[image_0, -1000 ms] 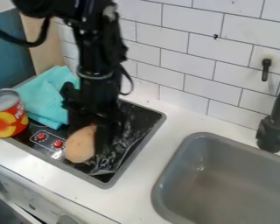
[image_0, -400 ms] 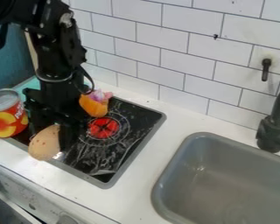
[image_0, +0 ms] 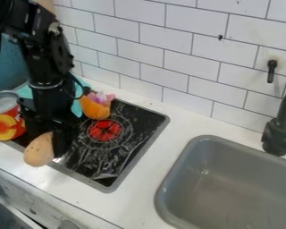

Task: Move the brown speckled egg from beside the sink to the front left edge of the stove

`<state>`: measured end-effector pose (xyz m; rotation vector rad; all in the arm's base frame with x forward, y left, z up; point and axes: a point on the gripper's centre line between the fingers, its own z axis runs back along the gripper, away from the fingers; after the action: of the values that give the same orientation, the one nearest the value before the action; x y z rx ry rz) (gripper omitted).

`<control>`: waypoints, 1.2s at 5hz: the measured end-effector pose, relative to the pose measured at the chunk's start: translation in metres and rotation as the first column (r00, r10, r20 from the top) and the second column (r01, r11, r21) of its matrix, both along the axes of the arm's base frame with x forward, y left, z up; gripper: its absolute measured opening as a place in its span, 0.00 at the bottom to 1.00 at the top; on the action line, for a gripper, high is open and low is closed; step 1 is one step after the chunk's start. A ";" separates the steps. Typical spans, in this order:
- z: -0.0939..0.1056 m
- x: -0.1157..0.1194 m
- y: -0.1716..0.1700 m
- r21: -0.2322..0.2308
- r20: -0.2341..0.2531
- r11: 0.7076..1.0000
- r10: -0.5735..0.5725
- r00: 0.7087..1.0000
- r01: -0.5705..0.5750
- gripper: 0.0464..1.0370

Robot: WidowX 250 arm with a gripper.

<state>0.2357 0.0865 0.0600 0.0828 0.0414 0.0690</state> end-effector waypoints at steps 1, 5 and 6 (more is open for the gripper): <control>-0.007 0.003 0.007 -0.009 0.008 1.000 0.007 1.000 -0.007 0.60; -0.032 0.005 -0.011 -0.081 -0.043 0.996 -0.039 0.998 0.035 0.94; -0.030 0.005 -0.010 -0.060 -0.039 0.998 -0.025 0.999 0.023 0.96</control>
<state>0.2406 0.0764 0.0302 0.0251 0.0819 0.0422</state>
